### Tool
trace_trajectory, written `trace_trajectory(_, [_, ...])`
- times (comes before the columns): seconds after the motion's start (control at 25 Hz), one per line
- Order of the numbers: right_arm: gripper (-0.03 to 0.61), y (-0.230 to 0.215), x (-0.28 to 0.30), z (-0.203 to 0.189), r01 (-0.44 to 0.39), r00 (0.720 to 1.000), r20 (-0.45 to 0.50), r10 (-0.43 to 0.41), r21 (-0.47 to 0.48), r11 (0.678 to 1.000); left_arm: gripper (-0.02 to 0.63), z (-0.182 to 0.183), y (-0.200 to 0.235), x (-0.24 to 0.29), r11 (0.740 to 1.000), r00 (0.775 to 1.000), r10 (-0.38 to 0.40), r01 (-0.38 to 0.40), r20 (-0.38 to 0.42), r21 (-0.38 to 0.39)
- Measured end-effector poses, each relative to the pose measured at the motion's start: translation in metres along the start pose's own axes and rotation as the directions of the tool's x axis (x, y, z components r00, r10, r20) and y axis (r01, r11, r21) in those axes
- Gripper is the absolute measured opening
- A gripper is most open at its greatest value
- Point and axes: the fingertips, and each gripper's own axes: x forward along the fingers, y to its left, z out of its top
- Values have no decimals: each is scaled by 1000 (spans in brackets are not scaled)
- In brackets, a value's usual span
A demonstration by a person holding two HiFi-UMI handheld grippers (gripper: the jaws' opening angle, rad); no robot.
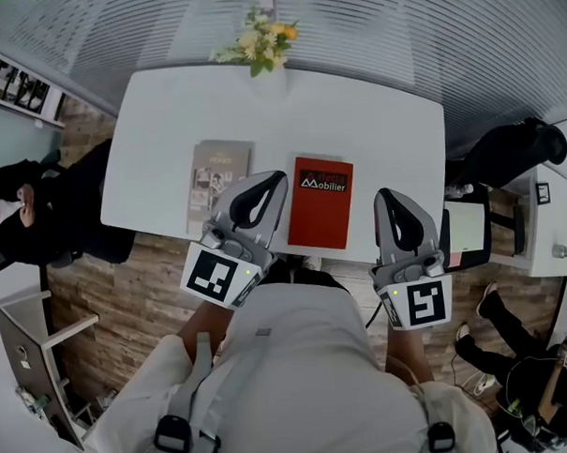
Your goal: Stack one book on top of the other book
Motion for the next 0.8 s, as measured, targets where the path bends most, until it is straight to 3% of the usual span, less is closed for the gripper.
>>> trace_trajectory(0.56, [37,-3,13,-59,-17,994,-105,20,30,999,28,-71,10,8,997,993,10,-19,-120,-74])
trace_trajectory(0.8, [51,-1,16,-109,-18,974,-224,21,13,1000,49,-108,14,9,994,982,11,-31,-186,-109])
